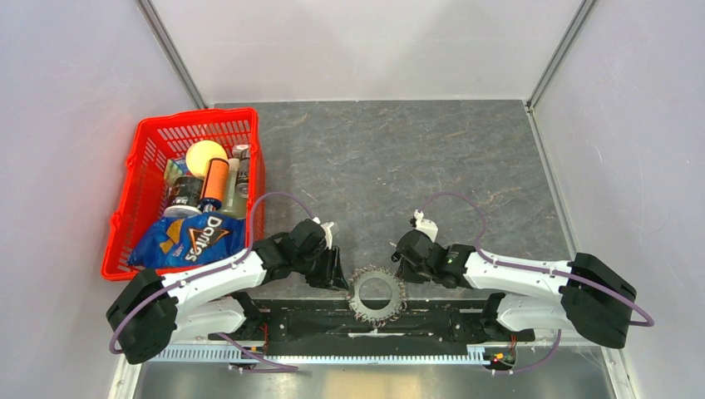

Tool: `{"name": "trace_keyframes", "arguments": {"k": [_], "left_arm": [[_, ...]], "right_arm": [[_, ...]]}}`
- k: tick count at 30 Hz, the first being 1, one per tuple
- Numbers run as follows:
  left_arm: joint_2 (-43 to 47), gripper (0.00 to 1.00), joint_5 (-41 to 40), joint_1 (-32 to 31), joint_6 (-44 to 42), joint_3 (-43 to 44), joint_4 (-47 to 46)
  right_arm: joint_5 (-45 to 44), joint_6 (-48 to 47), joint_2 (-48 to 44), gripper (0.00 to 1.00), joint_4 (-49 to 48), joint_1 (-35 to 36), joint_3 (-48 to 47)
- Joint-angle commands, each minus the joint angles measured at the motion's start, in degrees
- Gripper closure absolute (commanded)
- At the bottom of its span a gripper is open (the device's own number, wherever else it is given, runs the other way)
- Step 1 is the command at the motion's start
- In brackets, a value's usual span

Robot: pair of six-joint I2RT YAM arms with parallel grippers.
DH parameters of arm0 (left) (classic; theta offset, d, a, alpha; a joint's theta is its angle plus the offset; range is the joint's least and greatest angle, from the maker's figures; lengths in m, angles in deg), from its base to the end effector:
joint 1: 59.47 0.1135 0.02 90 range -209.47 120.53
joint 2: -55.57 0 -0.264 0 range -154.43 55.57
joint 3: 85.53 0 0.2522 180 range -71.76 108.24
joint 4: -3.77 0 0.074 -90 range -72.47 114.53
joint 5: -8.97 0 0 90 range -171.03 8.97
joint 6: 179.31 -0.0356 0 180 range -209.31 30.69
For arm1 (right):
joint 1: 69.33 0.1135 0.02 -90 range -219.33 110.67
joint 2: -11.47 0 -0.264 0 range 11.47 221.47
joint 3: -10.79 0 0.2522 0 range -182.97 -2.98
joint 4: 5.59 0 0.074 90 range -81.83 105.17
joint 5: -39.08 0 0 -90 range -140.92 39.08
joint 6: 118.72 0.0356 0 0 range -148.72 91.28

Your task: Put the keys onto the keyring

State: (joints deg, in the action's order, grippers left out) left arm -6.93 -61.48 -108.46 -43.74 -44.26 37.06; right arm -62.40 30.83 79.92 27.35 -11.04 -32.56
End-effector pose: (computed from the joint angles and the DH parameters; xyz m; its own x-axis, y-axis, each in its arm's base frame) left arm 0.1194 -0.1554 0.1688 -0.9729 0.0932 -0.2117 0.2054 0.7691 -0.6052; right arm 0.1159 0.1741 0.1597 -0.8970 0.1555 -0.4138 -0.0100 0.9287 0.3707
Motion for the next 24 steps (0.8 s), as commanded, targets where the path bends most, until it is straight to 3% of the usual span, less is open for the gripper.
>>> {"name": "trace_keyframes", "arguments": {"k": [1,12,24], "left_arm": [[0.1,0.59,0.4,-0.3,1.5,0.1,-1.7],[0.6,0.59,0.6,-0.4,1.5,0.1,-1.7],[8.5,0.60,1.1,-0.4,-1.1,3.6,1.5]], "right_arm": [[-1.5,1.5,0.4,0.84,-1.9,-0.2,0.6],[-2.0,1.0,-0.7,1.00,-3.8,-0.3,0.3],[1.2,-8.4,-6.9,1.00,-0.8,-0.3,-7.4]]}}
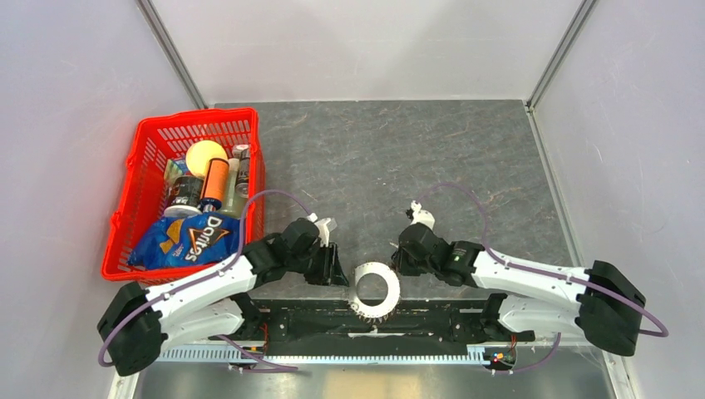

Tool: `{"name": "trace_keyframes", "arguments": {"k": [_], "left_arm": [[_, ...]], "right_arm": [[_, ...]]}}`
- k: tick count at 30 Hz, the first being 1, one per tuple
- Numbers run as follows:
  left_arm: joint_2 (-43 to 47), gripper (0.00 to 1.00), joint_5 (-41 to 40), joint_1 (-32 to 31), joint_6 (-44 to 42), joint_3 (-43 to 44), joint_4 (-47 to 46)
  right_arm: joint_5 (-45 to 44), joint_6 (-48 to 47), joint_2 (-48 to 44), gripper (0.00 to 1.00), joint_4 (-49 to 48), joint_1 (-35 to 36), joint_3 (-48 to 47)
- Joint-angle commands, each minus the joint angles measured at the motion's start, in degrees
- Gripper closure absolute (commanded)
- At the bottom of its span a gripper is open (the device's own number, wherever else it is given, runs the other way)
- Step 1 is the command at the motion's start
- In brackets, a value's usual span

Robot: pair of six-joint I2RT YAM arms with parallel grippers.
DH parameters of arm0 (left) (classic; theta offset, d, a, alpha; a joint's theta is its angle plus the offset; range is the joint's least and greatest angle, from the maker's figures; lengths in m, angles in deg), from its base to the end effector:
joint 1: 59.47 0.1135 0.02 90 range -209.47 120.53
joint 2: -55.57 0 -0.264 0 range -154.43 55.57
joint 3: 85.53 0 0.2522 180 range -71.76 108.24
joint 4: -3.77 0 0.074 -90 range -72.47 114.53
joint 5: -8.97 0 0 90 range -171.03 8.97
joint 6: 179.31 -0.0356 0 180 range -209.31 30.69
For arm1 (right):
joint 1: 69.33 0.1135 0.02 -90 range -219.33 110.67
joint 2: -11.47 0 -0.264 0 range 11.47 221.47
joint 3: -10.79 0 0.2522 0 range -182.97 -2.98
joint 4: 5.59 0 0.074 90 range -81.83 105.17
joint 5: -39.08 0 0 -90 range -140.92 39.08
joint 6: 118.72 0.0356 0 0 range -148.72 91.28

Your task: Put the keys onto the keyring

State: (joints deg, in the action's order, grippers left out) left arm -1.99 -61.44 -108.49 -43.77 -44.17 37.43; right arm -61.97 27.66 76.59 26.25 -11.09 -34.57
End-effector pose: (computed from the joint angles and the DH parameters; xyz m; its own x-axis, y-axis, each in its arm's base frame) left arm 0.1155 -0.1512 0.1837 -0.9600 0.0797 -0.2686 0.2396 0.7304 -0.6396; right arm 0.1184 0.1783 0.1824 -0.8711 0.1455 -0.4690 -0.0838 0.8970 0.4341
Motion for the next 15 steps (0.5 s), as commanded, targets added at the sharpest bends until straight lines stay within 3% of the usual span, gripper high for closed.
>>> {"name": "trace_keyframes", "arguments": {"k": [1,15], "left_arm": [[4.6,0.60,1.0,-0.4,-1.5,4.2,1.9],[15.0,0.58,-0.2,-0.4,-7.7,19.4,10.6]], "right_arm": [[1.2,-6.3,-4.4,1.00,0.8,-0.2,-6.2],[14.0,-27.8,-8.0,1.00,9.4,-0.2,-20.4]]}}
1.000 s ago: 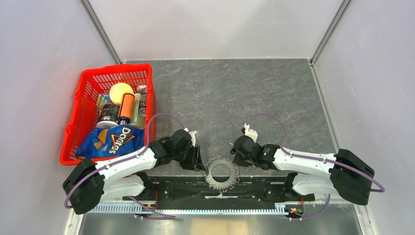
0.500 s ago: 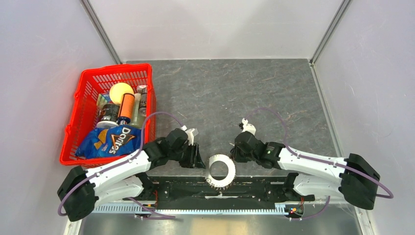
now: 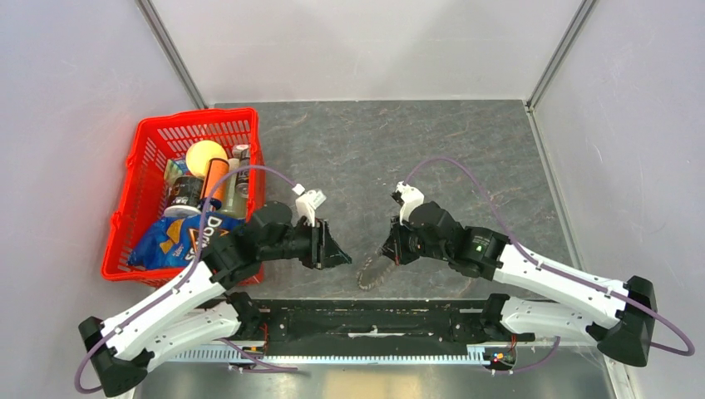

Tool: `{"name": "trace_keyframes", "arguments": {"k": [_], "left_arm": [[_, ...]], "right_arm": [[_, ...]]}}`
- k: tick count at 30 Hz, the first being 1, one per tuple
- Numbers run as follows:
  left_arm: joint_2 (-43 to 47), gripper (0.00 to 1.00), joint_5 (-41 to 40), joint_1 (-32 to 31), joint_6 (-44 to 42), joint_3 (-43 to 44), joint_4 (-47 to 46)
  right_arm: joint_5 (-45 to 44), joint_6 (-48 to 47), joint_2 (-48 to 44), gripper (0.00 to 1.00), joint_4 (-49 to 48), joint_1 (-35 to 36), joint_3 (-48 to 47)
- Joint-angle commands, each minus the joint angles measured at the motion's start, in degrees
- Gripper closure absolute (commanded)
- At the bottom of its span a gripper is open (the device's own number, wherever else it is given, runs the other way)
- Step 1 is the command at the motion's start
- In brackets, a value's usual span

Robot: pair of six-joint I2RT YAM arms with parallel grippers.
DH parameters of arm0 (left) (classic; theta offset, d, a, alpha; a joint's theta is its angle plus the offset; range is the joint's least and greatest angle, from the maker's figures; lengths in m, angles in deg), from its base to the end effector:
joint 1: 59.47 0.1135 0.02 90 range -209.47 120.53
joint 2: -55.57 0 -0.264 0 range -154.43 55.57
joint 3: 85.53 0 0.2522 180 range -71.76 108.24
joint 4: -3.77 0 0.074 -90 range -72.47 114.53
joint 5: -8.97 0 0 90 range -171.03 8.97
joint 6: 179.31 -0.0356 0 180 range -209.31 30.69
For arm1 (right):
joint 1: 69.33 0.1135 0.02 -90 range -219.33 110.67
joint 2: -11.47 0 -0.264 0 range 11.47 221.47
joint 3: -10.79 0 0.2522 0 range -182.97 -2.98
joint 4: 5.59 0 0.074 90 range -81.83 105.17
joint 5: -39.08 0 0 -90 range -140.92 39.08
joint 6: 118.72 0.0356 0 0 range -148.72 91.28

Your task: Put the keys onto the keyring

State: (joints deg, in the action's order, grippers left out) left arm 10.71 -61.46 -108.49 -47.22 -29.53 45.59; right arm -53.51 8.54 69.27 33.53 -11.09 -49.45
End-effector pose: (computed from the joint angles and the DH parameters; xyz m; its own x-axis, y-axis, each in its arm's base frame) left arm 0.1043 -0.1383 0.2936 -0.8517 0.0174 -0.5237 0.4438 0.5554 -0.7033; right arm 0.1167 0.1855 0.2822 -0.7529 -0.0672 -0.6546 -0.4705 0.7505 0.4641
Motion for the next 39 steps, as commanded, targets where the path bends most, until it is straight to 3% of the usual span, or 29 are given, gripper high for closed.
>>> {"name": "trace_keyframes", "arguments": {"k": [1,22,39], "left_arm": [[2.7,0.58,-0.5,-0.4,-4.6,5.3,2.5],[5.7,0.56,6.2,-0.4,-1.4,3.3,-10.2],[6.9,0.56,11.0,-0.4,3.4,0.9,-27.9]], "right_arm": [[6.7,-10.1,-0.5,1.00,2.7,-0.2,-6.6],[26.2,-23.0,-5.5,1.00,2.9,-0.2,-15.9],[25.3,-20.0,-8.3,1.00,-11.0,-0.2,-16.7]]}}
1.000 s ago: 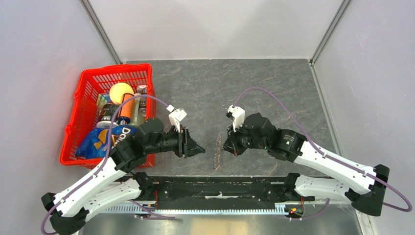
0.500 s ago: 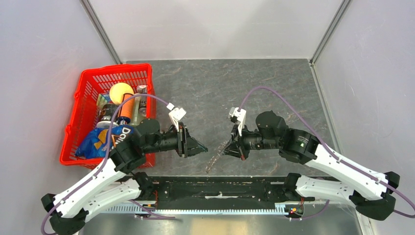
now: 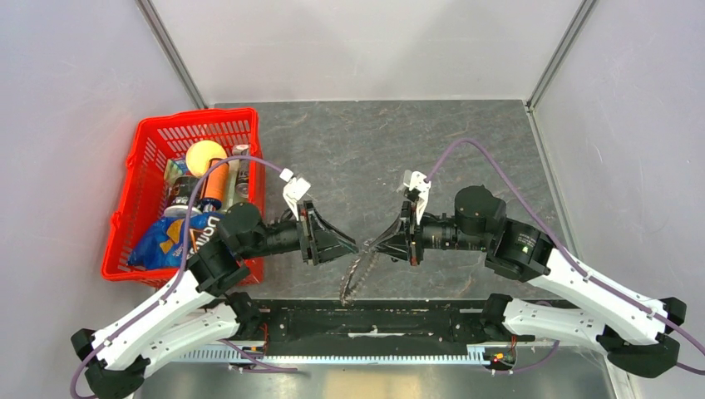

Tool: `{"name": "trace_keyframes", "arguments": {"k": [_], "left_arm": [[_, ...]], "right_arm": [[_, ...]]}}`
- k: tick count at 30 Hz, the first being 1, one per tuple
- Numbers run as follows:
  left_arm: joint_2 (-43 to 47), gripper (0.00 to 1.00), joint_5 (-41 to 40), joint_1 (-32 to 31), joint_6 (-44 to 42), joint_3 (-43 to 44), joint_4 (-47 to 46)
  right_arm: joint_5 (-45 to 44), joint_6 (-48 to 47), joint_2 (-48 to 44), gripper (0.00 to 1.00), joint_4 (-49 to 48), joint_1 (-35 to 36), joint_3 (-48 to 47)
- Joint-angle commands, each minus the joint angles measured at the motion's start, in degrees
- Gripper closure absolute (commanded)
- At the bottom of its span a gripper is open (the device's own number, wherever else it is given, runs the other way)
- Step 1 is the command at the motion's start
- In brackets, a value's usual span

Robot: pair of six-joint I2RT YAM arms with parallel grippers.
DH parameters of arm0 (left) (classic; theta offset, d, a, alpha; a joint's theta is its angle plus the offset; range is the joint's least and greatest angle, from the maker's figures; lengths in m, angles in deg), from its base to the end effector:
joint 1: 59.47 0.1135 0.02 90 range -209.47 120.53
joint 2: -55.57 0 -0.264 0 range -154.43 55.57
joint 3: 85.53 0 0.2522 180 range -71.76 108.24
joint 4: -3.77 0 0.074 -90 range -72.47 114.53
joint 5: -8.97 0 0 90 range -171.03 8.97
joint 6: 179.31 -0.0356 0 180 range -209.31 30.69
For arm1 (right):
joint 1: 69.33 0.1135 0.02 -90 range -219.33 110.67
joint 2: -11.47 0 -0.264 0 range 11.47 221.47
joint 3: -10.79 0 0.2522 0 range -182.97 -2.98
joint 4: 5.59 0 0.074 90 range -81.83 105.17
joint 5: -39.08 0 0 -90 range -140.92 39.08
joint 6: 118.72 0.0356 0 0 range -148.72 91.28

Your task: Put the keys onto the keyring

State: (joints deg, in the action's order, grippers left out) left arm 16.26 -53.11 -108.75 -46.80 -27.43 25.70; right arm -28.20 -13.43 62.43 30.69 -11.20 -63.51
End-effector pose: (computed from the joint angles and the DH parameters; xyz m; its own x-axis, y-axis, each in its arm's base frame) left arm 0.0916 -0.1320 0.3562 -0.6850 -0.1195 -0.7187 0.6944 0.1918 -0.6936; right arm 0.0883 0.1681 0.3945 -0.3730 -0.1393 -0.9173 -0.9162 0.2116 0.3404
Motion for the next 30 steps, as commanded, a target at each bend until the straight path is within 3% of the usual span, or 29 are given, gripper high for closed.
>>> {"name": "trace_keyframes", "arguments": {"k": [1,30], "left_arm": [[1.7,0.56,2.9,-0.1,3.5,-1.7,-10.4],[4.2,0.55,2.0,-0.1,6.5,-4.6,-27.3]], "right_arm": [[-0.2,2.6,-1.8,1.00,-9.2,0.0,-2.5],[1.3,15.1,-2.2,1.00,-28.5,0.0,2.5]]}}
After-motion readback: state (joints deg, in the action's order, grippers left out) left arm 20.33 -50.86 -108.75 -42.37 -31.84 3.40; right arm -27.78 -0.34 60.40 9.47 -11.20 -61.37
